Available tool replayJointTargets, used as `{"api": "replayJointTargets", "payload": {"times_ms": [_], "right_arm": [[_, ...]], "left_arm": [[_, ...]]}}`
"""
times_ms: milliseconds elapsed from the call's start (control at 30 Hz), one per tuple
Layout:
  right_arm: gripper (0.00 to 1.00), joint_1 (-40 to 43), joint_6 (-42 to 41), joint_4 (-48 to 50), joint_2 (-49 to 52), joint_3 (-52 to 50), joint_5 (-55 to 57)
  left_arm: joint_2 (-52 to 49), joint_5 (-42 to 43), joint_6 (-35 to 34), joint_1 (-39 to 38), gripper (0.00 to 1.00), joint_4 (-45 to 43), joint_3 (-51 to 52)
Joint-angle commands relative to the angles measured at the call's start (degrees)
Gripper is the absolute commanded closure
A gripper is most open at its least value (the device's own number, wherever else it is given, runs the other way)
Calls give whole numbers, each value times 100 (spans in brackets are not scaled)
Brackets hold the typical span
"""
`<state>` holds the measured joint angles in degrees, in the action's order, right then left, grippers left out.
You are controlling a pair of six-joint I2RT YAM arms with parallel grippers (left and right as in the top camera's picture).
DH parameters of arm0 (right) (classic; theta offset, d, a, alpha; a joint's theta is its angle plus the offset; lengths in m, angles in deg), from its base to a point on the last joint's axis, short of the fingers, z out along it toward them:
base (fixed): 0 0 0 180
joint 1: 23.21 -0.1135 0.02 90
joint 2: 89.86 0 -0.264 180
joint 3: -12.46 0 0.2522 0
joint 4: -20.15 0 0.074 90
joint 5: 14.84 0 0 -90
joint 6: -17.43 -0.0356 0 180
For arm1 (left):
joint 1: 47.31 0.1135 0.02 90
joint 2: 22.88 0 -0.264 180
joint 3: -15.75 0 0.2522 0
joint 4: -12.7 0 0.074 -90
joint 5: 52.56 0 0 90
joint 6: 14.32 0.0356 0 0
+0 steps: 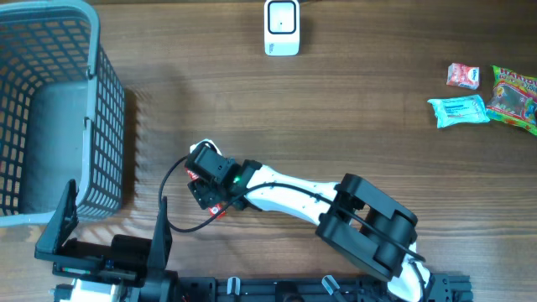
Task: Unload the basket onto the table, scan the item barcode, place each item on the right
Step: 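Reach the right gripper to the red Nescafé stick and grasp it, then lift the Nescafé stick and carry it toward the white scanner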
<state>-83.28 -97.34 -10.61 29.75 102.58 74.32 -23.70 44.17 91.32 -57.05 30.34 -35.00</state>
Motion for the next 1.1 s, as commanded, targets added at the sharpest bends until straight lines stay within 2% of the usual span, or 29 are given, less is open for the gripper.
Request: {"api": "replayJointTargets", "payload": {"times_ms": [0,33,100,133,167,267,367,467,600,700,767,800,900,1000,1067], "right_arm": [[28,-28,-629,-61,634,-72,-629],[36,-63,-763,-57,710,-63,-627],[41,-98,-988,-85,793,-39,-632],[53,-122,-1226,-184,813,-31,-686],[58,-138,-1318,-247,813,-31,-748],[95,-245,-1591,-507,813,-31,-796],[95,-208,-1720,-713,811,11,-800],[95,146,-1563,-1421,702,341,-726],[95,944,-1453,-2400,208,463,-179],[95,1790,-1075,-2859,-186,463,-367],[95,2385,-660,-2938,-275,463,-1235],[95,2767,-385,-2955,-275,463,-2022],[96,3473,133,-3005,-273,463,-3414],[95,3917,601,-3110,-273,463,-4774],[95,4054,787,-3178,-273,463,-5222]], "left_arm": [[28,-83,87,24,0,0,-63],[28,-83,87,24,0,0,-63],[31,-83,87,24,0,7,-63],[28,-83,87,24,0,24,-63],[31,-83,87,24,0,26,-63],[31,-81,85,24,0,57,-63],[28,-81,83,24,0,181,-63],[28,-81,83,22,0,487,-63],[28,-76,61,22,0,761,-63],[28,-79,63,22,0,1049,-63],[28,-17,13,22,0,1338,-63],[26,52,0,22,0,1598,-50],[26,26,2,22,0,2518,-50],[22,31,-4,22,0,3134,33],[22,28,-262,22,0,3292,181]]}}
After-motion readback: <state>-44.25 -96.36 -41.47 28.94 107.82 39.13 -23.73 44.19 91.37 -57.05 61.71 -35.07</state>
